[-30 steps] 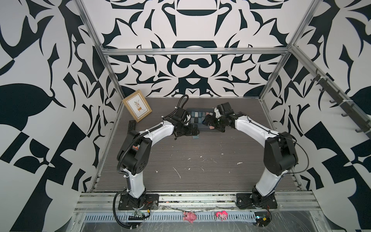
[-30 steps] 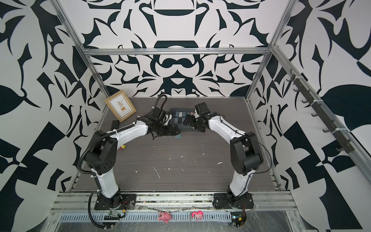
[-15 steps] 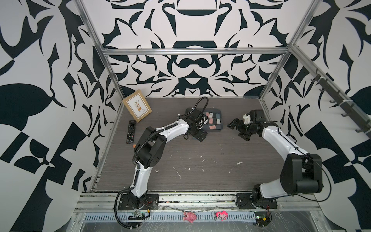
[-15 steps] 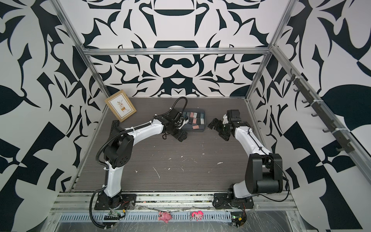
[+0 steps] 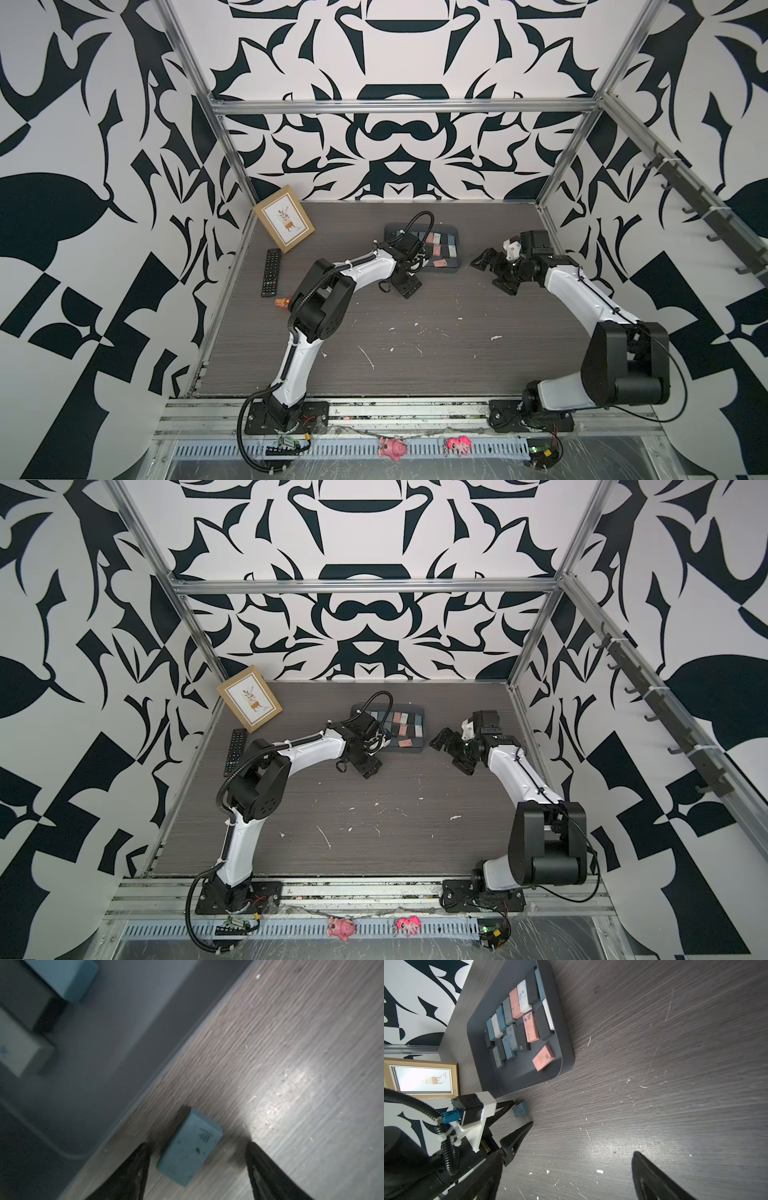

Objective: Put the eraser in the storage box
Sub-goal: Pick up the eraser from the center of the board.

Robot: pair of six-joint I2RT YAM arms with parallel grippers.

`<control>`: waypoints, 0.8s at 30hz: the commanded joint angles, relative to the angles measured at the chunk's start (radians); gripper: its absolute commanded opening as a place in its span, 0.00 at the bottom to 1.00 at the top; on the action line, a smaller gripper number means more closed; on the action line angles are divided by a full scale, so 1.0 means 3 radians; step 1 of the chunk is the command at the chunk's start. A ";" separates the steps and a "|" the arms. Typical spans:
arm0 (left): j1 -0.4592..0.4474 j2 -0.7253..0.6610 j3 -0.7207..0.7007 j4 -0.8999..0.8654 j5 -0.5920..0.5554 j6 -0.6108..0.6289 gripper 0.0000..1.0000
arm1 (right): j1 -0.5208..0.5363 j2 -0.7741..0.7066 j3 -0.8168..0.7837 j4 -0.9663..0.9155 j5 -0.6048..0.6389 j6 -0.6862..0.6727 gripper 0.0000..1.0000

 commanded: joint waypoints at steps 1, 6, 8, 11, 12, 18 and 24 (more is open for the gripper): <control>0.0011 0.0162 0.0141 -0.0206 0.0037 0.0079 0.73 | -0.0012 -0.0098 -0.0008 0.0047 -0.0019 -0.0049 0.98; 0.0038 0.0255 0.0289 -0.0389 0.0140 0.0103 0.58 | -0.0012 -0.0104 -0.0028 0.0046 0.0025 -0.0049 0.98; 0.0060 0.0301 0.0334 -0.0447 0.0135 0.0119 0.56 | -0.0012 -0.0102 -0.0014 0.0049 0.0018 -0.0045 0.98; 0.0111 0.0329 0.0368 -0.0487 0.0142 0.0107 0.51 | -0.0011 -0.0114 0.0012 0.0033 0.0028 -0.0048 0.98; 0.0121 0.0334 0.0378 -0.0496 0.0125 0.0108 0.50 | -0.0010 -0.0122 0.0010 0.0033 0.0031 -0.0048 0.98; 0.0168 0.0357 0.0436 -0.0568 0.0140 0.0067 0.39 | -0.0018 -0.0129 -0.0001 0.0044 0.0057 -0.0029 0.98; 0.0166 0.0368 0.0429 -0.0698 0.0204 -0.0034 0.28 | -0.0016 -0.0151 -0.0023 0.0074 0.0070 0.0002 0.98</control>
